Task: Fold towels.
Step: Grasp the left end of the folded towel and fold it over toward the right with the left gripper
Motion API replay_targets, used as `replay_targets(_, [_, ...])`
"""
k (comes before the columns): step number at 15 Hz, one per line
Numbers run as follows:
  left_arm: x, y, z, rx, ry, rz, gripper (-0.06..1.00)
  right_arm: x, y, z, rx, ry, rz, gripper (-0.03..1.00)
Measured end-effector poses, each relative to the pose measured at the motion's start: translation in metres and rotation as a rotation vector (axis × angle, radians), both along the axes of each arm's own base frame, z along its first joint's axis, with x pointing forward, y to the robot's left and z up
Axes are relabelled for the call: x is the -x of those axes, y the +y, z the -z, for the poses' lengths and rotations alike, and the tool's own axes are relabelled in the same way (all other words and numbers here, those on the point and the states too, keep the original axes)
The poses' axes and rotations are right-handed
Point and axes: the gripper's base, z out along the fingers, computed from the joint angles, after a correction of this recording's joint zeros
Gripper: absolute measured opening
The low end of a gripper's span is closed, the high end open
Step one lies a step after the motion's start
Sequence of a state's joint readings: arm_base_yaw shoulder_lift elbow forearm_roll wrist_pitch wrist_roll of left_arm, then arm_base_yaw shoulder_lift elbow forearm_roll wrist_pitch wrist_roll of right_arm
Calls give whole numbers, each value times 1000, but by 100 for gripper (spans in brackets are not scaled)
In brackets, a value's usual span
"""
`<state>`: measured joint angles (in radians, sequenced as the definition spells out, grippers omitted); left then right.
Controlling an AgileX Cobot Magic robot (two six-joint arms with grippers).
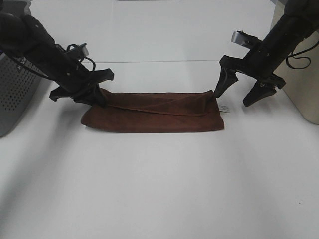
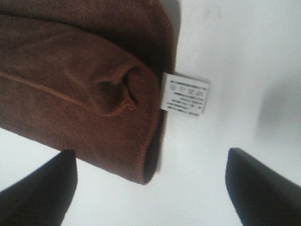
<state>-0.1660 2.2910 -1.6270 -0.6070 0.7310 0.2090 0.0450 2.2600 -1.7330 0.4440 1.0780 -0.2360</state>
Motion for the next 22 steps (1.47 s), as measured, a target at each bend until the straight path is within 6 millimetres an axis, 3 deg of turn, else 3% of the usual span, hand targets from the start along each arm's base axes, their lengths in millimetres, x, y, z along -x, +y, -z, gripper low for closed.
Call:
replay_targets(3, [-6,22,-37,-22,-41,-27,3,0,0,0,1,-3,1,83])
replay_targets(5, [-9,23,-67,-13,-58,-32,3,-1,0,0,2,-6,2,83])
replay_targets(8, [-11,-12,-94,40,-82,-5,3,-1,0,0,2,-6,2,83])
replay_targets(10, [-7,-53,-106,95,-127,46,4,-1,0,0,2,-6,2,83])
replay_targets(12, [-3,-90,-96,129,-137,67,6,-1,0,0,2,-6,2,83])
replay_targets(17, [8,-162,-39,174,-166,50,18,-1,0,0,1,-5,2,83])
replay_targets(19, [10,-169,-33,186,-157,42,26,-1,0,0,0,-5,3,83])
replay_targets(21, [10,-170,-31,196,-146,35,61,-1,0,0,-2,-5,4,83])
replay_targets(22, [10,-170,-31,199,-145,34,69,-1,0,0,-2,-5,4,83])
